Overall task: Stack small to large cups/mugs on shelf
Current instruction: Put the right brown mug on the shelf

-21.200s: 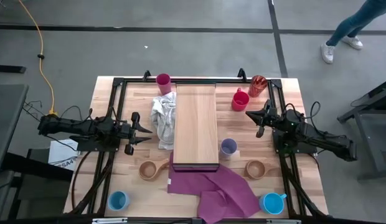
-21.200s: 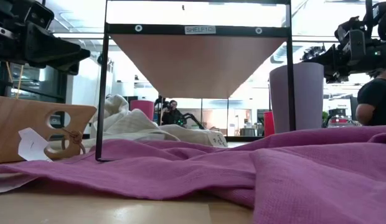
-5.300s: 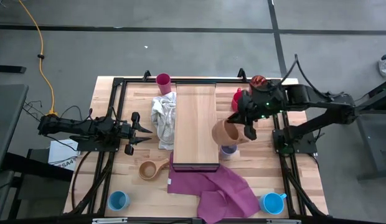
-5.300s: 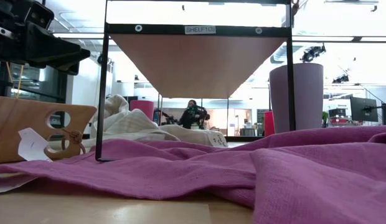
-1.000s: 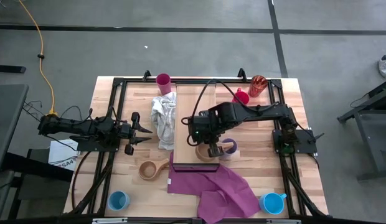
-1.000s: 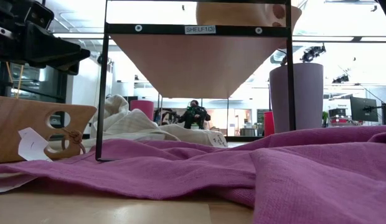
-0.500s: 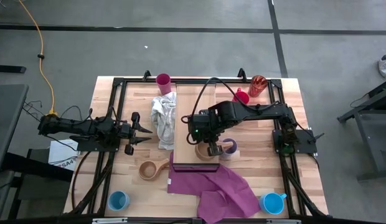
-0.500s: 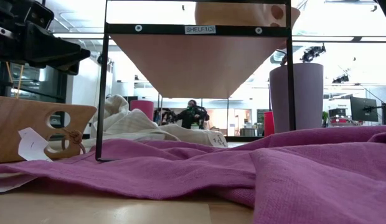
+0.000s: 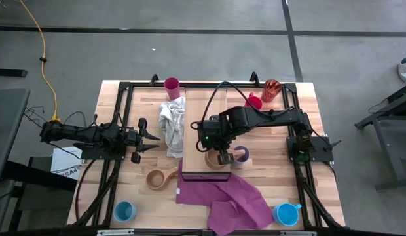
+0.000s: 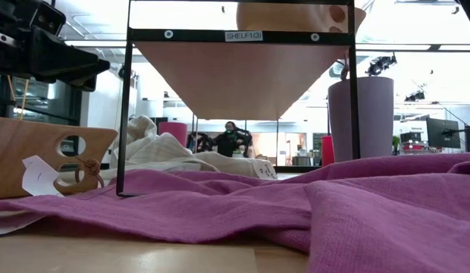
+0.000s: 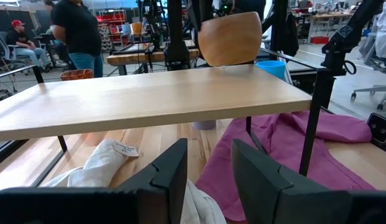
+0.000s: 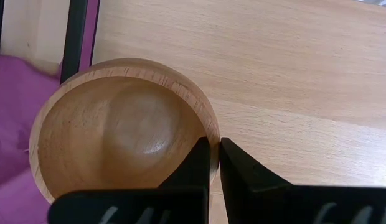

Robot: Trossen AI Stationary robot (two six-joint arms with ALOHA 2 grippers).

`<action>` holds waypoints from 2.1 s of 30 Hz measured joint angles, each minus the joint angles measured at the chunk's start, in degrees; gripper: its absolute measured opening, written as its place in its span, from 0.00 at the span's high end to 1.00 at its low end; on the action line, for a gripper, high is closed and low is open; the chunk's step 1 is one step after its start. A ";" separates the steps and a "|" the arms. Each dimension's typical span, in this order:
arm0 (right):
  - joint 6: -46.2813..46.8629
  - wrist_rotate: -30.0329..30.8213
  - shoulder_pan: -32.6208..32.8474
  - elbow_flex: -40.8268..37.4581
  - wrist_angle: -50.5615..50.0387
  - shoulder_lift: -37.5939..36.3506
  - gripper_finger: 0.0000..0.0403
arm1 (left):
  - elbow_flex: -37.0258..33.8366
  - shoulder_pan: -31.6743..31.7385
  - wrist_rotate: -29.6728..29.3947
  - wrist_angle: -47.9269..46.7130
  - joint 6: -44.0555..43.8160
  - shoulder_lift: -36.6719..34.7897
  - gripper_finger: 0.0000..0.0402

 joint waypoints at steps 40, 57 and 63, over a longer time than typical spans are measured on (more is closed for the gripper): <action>-0.44 -0.96 -0.28 -4.68 2.46 -0.02 0.93 | 0.00 0.00 -0.01 0.00 -0.01 -0.02 0.72; -0.61 -2.06 -0.26 -4.81 2.51 0.15 0.90 | 0.00 0.00 -0.02 0.00 -0.01 -0.02 0.72; -0.87 -2.09 -0.26 -4.70 3.89 -0.86 0.90 | 0.00 0.00 -0.02 0.00 0.00 0.00 0.72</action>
